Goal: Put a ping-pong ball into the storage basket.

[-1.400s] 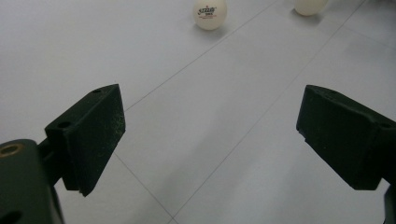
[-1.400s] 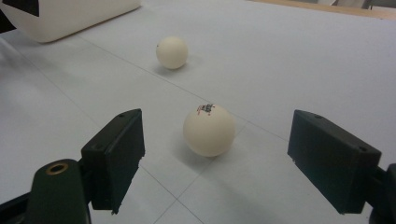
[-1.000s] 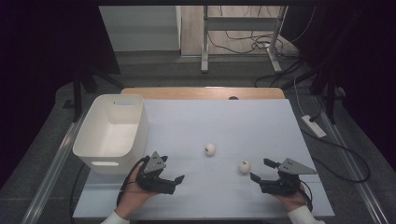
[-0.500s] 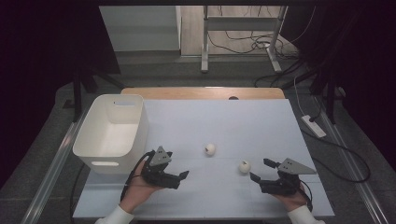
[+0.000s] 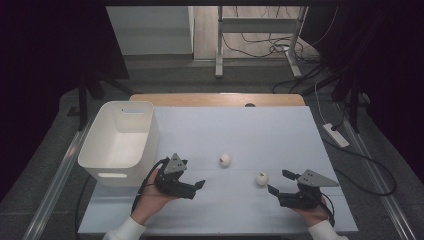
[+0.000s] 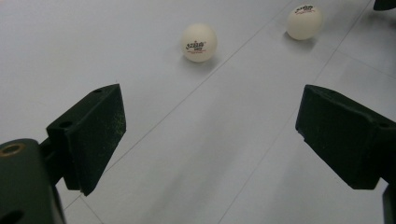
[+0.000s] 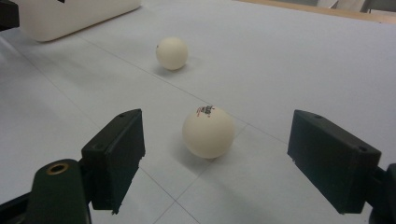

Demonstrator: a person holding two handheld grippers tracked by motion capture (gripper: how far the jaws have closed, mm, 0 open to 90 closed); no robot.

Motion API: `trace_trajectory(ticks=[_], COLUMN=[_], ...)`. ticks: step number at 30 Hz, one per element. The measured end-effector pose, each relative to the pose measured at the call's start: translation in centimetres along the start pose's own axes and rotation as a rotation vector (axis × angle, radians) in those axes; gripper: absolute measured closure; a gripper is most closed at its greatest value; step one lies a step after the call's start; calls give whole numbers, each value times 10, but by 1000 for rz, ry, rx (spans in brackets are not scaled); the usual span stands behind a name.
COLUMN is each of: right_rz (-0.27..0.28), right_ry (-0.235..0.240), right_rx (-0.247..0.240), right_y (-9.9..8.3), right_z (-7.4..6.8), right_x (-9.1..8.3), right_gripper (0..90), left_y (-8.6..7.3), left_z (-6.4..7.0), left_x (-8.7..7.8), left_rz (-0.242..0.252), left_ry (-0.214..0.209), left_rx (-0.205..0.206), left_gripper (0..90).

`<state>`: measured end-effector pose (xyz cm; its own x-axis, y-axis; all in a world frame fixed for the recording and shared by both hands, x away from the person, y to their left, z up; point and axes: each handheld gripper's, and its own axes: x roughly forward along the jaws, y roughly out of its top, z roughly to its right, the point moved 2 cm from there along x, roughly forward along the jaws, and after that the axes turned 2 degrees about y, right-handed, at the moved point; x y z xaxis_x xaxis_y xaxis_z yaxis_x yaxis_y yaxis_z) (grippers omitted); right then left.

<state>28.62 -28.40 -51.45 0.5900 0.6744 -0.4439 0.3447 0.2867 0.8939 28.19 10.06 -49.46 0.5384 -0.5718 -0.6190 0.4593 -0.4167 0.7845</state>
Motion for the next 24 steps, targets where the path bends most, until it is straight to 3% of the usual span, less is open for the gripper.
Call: trace_trajectory(ticks=[24], right_rz=[0], right_ry=[1], right_rx=[-1], right_y=[0], right_z=[0], right_x=[0], right_gripper=[187], left_y=[17], left_z=[2], left_x=[10], left_rz=[-4], left_ry=[-24], left_rx=[24], left_gripper=[95])
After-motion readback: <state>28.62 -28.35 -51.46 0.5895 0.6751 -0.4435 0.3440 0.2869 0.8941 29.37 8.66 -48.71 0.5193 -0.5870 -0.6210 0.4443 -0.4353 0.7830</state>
